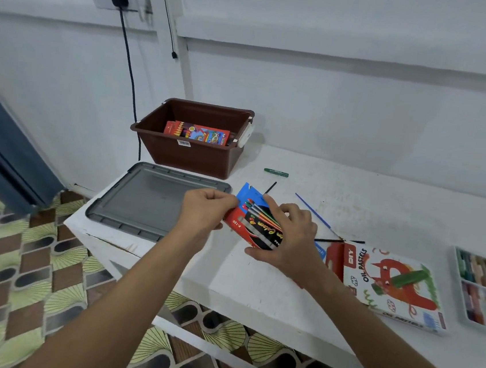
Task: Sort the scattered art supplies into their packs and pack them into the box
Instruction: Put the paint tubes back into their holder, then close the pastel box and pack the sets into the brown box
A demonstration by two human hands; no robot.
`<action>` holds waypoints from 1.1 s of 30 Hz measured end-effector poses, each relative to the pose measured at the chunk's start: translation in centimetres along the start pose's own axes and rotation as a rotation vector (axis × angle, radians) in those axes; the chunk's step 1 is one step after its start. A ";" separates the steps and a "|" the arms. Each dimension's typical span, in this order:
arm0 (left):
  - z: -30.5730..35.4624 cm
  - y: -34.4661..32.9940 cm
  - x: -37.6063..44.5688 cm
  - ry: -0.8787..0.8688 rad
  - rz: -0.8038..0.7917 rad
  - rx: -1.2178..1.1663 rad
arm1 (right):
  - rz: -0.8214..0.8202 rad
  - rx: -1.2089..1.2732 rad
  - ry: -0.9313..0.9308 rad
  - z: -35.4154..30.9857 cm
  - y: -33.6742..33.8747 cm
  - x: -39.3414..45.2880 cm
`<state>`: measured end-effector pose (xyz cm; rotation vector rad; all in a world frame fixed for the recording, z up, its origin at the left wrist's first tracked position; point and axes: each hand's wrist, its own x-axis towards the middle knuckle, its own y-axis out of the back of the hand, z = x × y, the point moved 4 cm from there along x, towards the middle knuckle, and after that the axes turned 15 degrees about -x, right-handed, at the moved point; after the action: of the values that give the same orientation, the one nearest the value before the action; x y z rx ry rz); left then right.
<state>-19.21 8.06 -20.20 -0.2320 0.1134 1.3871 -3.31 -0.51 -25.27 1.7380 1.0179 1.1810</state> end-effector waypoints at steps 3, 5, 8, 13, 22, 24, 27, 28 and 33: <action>0.9 -0.8 -0.5 -0.014 -0.065 0.104 | -0.001 0.000 -0.005 0.3 0.1 -0.2; 1.5 -1.2 -0.6 -0.075 -0.117 0.180 | -0.040 0.000 -0.010 0.5 0.1 -0.2; 2.1 -1.7 -0.5 -0.178 -0.151 0.283 | -0.049 0.015 -0.021 0.9 0.2 0.0; 2.7 -1.5 0.0 -0.182 -0.144 0.282 | -0.026 0.014 0.026 0.5 0.3 0.7; 4.7 0.7 5.4 -0.069 -0.299 0.221 | 0.091 0.080 0.170 -1.5 -0.6 4.8; 5.5 1.3 7.2 -0.075 -0.329 0.181 | 0.078 0.050 0.208 -2.1 -0.6 6.8; 7.0 2.2 10.0 -0.120 -0.349 0.110 | 0.049 0.054 0.214 -3.3 -0.1 10.4; 7.5 2.7 11.1 -0.133 -0.335 0.073 | 0.041 0.049 0.217 -3.8 0.2 11.8; 10.3 5.1 17.4 -0.148 -0.287 -0.054 | 0.022 -0.061 0.290 -7.4 1.3 19.1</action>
<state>-21.63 28.00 -14.41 -0.1816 -0.0778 1.1180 -5.45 17.68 -15.98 1.5632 1.1204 1.4934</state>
